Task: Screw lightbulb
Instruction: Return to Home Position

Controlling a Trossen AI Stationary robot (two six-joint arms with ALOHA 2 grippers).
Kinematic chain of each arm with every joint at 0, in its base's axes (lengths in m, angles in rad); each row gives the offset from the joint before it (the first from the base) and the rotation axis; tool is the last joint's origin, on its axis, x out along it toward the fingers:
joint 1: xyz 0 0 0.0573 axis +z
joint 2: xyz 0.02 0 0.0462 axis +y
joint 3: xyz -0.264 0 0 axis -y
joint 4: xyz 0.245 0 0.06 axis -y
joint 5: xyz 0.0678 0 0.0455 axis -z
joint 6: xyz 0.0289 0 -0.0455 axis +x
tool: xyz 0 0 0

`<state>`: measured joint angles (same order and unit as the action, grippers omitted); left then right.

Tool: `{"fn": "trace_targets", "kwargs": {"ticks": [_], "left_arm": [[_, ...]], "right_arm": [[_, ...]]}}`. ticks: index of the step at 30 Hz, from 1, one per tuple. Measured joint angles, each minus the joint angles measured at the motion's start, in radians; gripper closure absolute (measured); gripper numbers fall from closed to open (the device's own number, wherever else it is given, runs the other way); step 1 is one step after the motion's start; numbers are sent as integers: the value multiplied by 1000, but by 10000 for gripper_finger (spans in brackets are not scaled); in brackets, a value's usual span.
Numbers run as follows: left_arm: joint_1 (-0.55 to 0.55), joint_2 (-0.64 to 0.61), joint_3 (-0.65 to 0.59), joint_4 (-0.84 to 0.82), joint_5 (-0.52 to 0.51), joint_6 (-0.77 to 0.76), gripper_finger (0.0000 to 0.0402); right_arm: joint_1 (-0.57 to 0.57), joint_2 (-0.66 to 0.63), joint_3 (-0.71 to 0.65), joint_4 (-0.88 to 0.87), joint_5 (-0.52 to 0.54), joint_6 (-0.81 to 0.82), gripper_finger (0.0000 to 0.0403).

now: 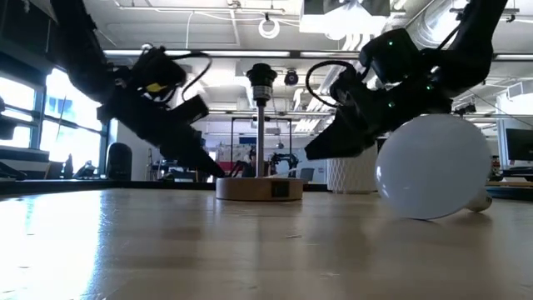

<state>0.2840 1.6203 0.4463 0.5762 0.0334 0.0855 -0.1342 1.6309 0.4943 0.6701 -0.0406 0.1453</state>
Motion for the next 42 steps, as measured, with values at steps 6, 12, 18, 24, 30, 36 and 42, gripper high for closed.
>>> {"fn": "trace_targets", "kwargs": {"ticks": [6, 12, 18, 24, 30, 36, 42], "left_arm": [[39, -68, -205, 283, 41, -108, 241], [57, -273, -321, 347, 43, -172, 241], [39, -502, -353, 321, 49, -190, 241], [50, -689, -321, 246, 132, -252, 246], [97, -866, -301, 15, 208, -193, 273], [145, -1095, -303, -268, 141, -171, 294], [131, -1296, -301, -380, 91, -170, 313]], "right_arm": [[-135, -136, -7, -10, -119, -78, 239], [-191, -373, -83, -84, -176, -74, 271], [-129, -659, -188, -133, -195, -18, 279], [-67, -970, -293, -213, -193, -11, 279], [-66, -1244, -374, -328, -191, 17, 280], [-66, -1422, -439, -402, -195, 65, 280], [-66, -1482, -485, -397, -195, 84, 280]]}}
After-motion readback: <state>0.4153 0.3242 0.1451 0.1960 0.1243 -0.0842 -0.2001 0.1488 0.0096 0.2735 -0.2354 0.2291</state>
